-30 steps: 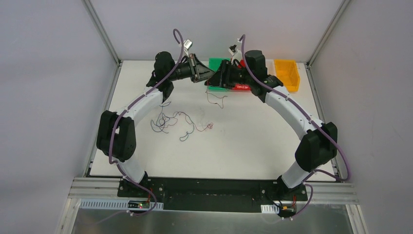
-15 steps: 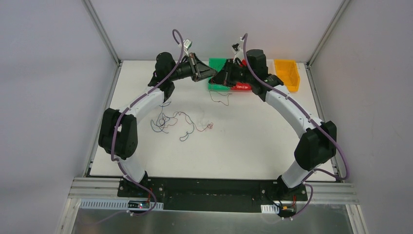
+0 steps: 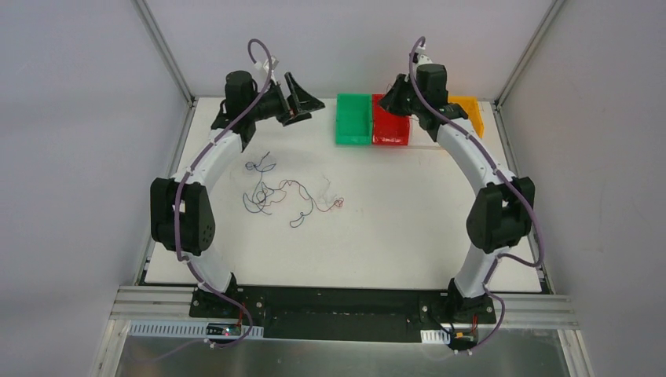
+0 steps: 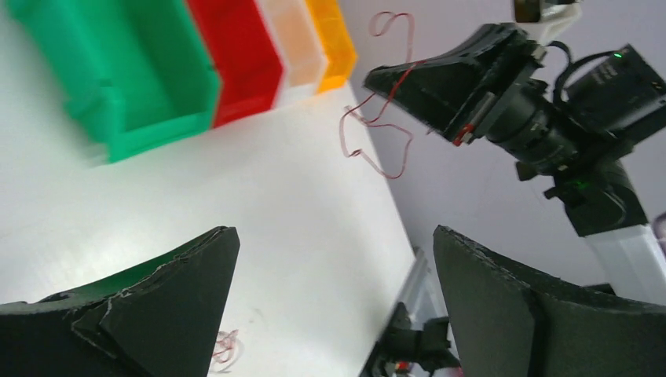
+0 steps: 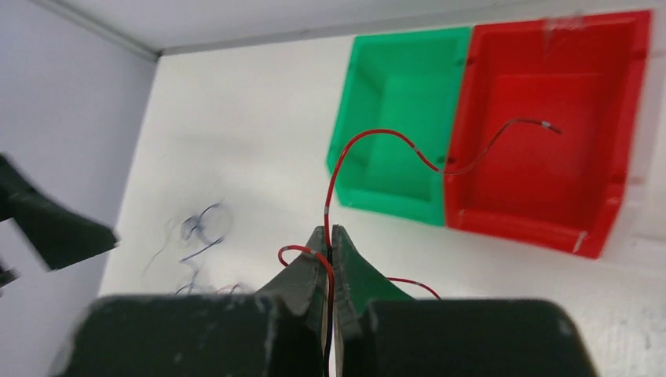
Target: Untangle the cables
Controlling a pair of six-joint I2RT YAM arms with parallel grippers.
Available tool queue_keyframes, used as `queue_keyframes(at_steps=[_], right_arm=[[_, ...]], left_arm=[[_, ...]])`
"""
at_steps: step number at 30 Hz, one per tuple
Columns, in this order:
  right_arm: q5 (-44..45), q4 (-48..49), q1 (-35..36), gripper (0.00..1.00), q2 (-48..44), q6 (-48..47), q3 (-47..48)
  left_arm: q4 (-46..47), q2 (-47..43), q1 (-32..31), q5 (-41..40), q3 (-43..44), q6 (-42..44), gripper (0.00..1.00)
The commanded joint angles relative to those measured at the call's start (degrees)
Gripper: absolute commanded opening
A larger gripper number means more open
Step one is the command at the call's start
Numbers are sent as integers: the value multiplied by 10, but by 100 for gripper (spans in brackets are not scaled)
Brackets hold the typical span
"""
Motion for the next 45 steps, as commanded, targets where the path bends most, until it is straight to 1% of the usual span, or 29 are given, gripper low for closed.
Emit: queue_keyframes(at_steps=[1,3,5,11,13,14,16,17,19,22,25,29,32,34,36,37,40,43,45], right_arm=[[135,16,-2,0,76,-74,77],[175,27,-3,0,117,-90,111],[196,44,-4,0,156,-108,139],[221,111,-5,0,256,-135,197],[235,120,-5,0,288,-136,223],[242,120,-4,2,303,-137,238],[249,101,-5,18,325,-141,270],[243,96,-8,23,328,-140,277],[221,81,-13,30,315,-136,264],[173,77,-18,45,279,-130,231],[139,64,-19,54,246,-135,200],[109,17,-26,62,197,-139,170],[68,-49,-37,68,165,-146,161],[12,-110,-47,72,145,-150,160],[-69,-179,-52,73,123,-154,143],[-112,-199,-53,74,107,-154,125],[-220,-243,-36,72,71,-150,63],[-263,-291,2,69,50,-185,9],[-271,-298,30,68,39,-209,-30]], left_arm=[[-80,-38,32,-28,15,94,99],[-87,-41,36,-34,11,100,99],[-90,-43,36,-41,9,105,99],[-115,-47,38,-56,11,127,99],[-128,-49,39,-58,14,137,99],[-135,-50,39,-59,15,143,99],[-149,-50,41,-59,19,156,99],[-157,-50,41,-58,21,159,99],[-171,-52,44,-58,21,163,99],[-173,-54,44,-57,17,164,99],[-172,-50,44,-53,17,160,99],[-179,-52,46,-42,14,166,99],[-229,-56,50,-22,11,211,99],[-304,-55,50,-4,10,275,99],[-377,-53,50,-6,-2,334,99],[-402,-55,50,-8,-14,364,99],[-425,-69,50,2,-72,388,98],[-426,-73,50,17,-116,387,89],[-425,-69,50,25,-125,388,81]])
